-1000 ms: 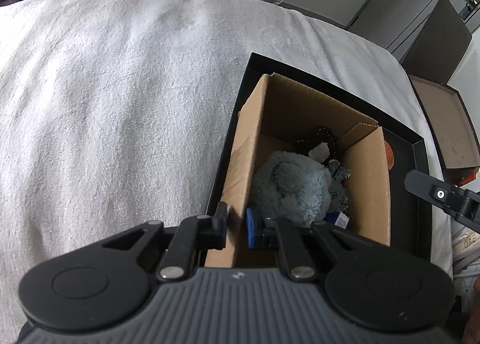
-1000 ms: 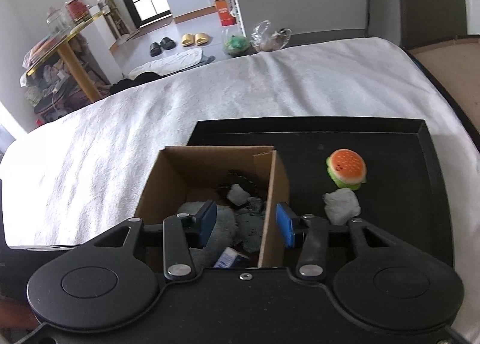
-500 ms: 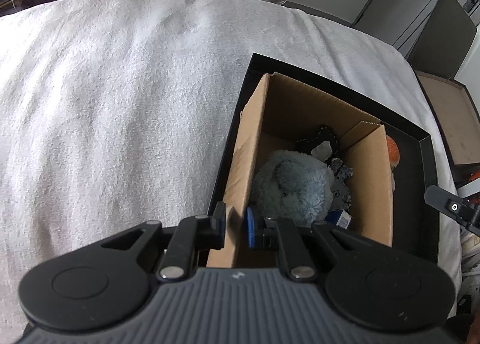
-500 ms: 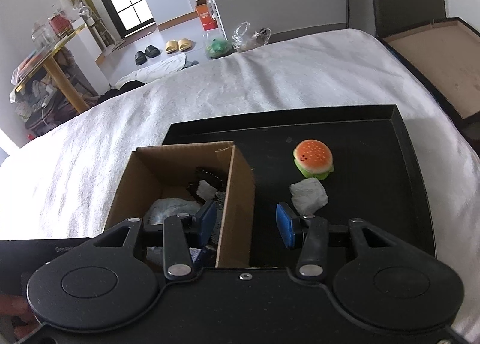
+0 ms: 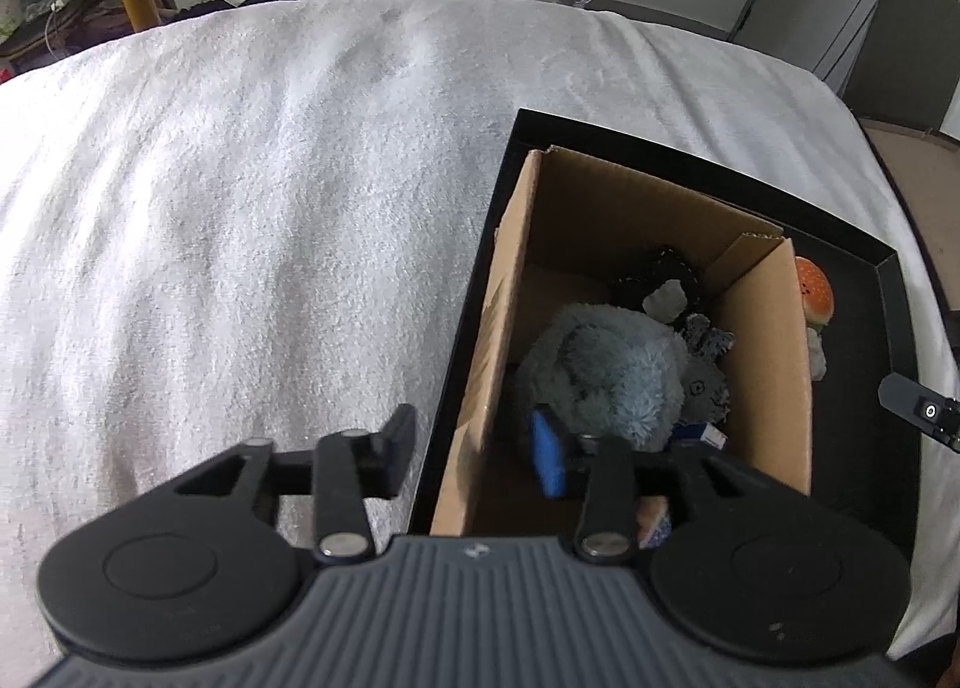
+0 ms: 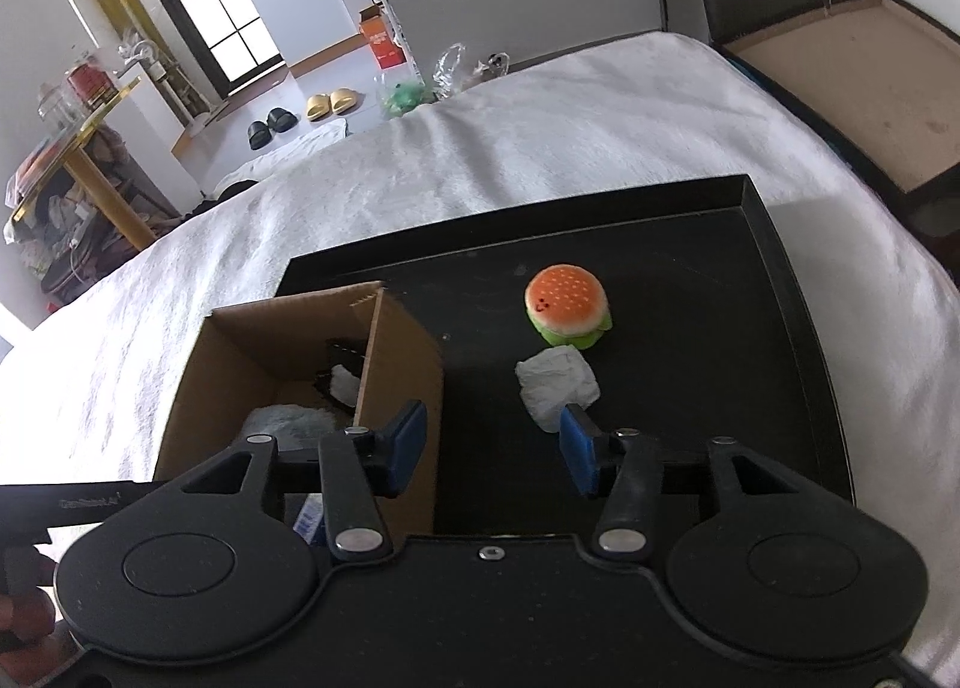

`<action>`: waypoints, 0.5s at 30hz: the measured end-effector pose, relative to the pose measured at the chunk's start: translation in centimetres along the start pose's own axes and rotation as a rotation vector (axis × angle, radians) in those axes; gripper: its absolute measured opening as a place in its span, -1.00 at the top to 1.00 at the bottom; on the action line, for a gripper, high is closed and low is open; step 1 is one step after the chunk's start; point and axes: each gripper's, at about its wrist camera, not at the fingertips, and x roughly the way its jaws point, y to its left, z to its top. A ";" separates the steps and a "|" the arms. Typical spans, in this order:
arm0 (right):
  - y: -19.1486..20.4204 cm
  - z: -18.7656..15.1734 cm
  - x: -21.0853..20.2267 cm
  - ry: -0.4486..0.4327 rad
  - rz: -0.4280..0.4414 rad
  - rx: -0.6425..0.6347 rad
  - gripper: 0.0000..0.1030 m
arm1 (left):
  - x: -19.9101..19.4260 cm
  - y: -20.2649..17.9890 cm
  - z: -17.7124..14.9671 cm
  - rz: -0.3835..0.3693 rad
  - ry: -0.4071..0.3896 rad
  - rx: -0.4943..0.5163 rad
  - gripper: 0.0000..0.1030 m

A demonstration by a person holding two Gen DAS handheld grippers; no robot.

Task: Organize soft objects
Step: 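Move the right gripper to the crumpled white item and grasp it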

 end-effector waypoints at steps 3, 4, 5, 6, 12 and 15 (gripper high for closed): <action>-0.8 0.0 0.7 0.007 0.006 0.013 0.03 | 0.1 -0.3 0.2 0.019 -0.002 0.005 0.03; -1.1 0.0 0.9 0.009 0.008 0.016 0.03 | 0.2 -0.5 0.2 0.026 0.000 0.008 0.01; -1.4 0.0 1.2 0.010 0.012 0.020 0.03 | 0.3 -0.6 0.2 0.032 0.002 0.011 0.00; -1.7 0.0 1.4 0.011 0.016 0.023 0.03 | 0.4 -0.8 0.3 0.040 0.004 0.013 -0.01; -3.1 -0.3 3.1 0.016 0.037 0.035 0.00 | 0.9 -1.4 0.4 0.084 0.012 0.025 -0.04; -3.7 -0.4 4.0 0.013 0.049 0.030 -0.08 | 1.3 -1.8 0.6 0.104 0.018 0.030 -0.04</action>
